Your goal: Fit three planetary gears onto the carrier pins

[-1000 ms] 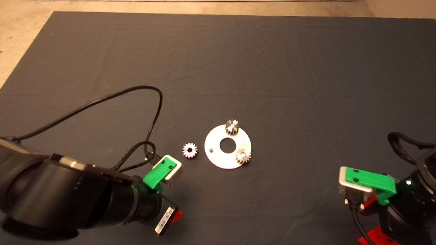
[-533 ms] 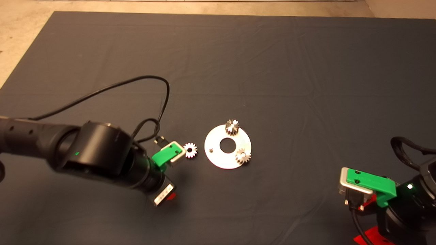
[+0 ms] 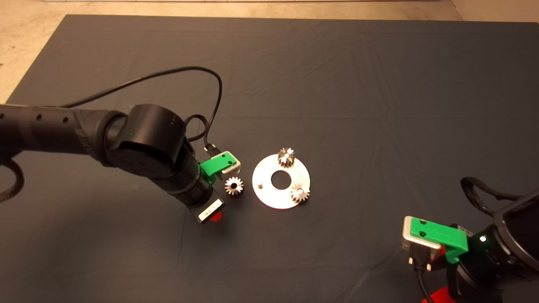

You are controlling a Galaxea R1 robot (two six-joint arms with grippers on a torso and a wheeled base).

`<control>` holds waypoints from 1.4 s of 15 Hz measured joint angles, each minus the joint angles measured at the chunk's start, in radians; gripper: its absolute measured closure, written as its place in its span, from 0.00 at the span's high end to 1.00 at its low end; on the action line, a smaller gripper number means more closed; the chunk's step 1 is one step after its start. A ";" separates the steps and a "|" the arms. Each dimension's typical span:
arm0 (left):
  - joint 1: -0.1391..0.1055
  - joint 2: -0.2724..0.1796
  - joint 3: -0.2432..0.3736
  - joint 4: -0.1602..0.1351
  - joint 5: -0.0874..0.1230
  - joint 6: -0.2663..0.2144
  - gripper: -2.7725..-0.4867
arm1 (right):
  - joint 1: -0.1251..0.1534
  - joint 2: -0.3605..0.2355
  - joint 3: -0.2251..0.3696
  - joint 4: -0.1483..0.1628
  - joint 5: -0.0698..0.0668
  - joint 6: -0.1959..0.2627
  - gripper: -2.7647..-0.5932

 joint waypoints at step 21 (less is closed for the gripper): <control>0.094 0.051 -0.090 0.167 -0.155 -0.054 0.55 | 0.009 0.047 -0.010 -0.007 -0.089 0.008 0.40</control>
